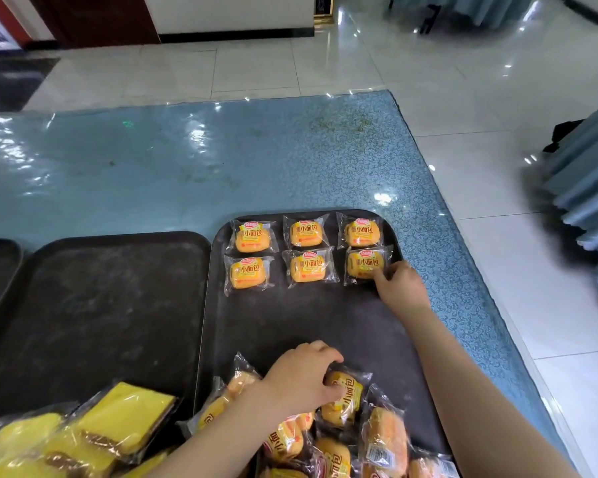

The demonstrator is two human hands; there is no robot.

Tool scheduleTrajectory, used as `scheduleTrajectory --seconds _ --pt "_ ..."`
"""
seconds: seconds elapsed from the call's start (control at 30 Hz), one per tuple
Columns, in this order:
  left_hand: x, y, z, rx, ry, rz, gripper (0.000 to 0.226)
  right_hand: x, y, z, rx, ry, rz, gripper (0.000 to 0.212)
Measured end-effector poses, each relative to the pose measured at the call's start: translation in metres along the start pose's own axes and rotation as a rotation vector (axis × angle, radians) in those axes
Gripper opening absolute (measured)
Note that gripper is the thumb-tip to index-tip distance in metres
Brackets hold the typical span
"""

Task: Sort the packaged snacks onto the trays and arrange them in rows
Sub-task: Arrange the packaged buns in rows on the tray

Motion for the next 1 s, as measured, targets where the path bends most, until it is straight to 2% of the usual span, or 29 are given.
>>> scheduleTrajectory --seconds 0.13,0.27,0.47,0.57,0.67,0.73,0.77,0.87,1.0 --pt "-0.001 0.000 0.003 -0.018 0.002 -0.029 0.054 -0.008 -0.014 0.024 0.008 -0.040 0.096 0.055" --pt "-0.004 0.002 0.008 -0.048 0.004 -0.068 0.053 -0.032 -0.012 0.058 0.080 -0.045 0.033 0.034" --pt "-0.009 0.005 0.020 -0.081 -0.001 -0.096 0.052 -0.060 -0.018 0.129 0.283 -0.115 -0.019 0.008" --pt "-0.011 0.006 0.028 -0.078 0.005 -0.125 0.050 -0.072 -0.025 0.159 0.454 -0.170 -0.047 0.028" --pt "-0.013 0.009 0.037 -0.088 0.045 -0.176 0.046 -0.077 -0.033 0.182 0.643 -0.196 -0.075 0.068" --pt "-0.013 0.012 0.043 -0.105 0.068 -0.217 0.045 -0.079 -0.032 0.190 0.604 -0.264 -0.037 0.086" --pt "-0.013 0.013 0.045 -0.109 0.075 -0.235 0.044 -0.079 -0.030 0.192 0.557 -0.274 -0.036 0.086" --pt "-0.016 0.015 0.053 -0.108 0.092 -0.266 0.043 -0.075 -0.028 0.198 0.444 -0.260 -0.053 0.069" --pt "-0.022 0.013 0.064 -0.086 0.121 -0.256 0.044 -0.076 -0.029 0.201 0.389 -0.240 -0.038 0.050"
Point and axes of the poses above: each hand's wrist, its own z-axis away from the middle knuckle, its own y-axis out of the palm, x = y × z, the point moved 1 cm from there along -z, towards the middle knuckle, and after that the axes turned 2 degrees about -x, right-handed, at the moved point
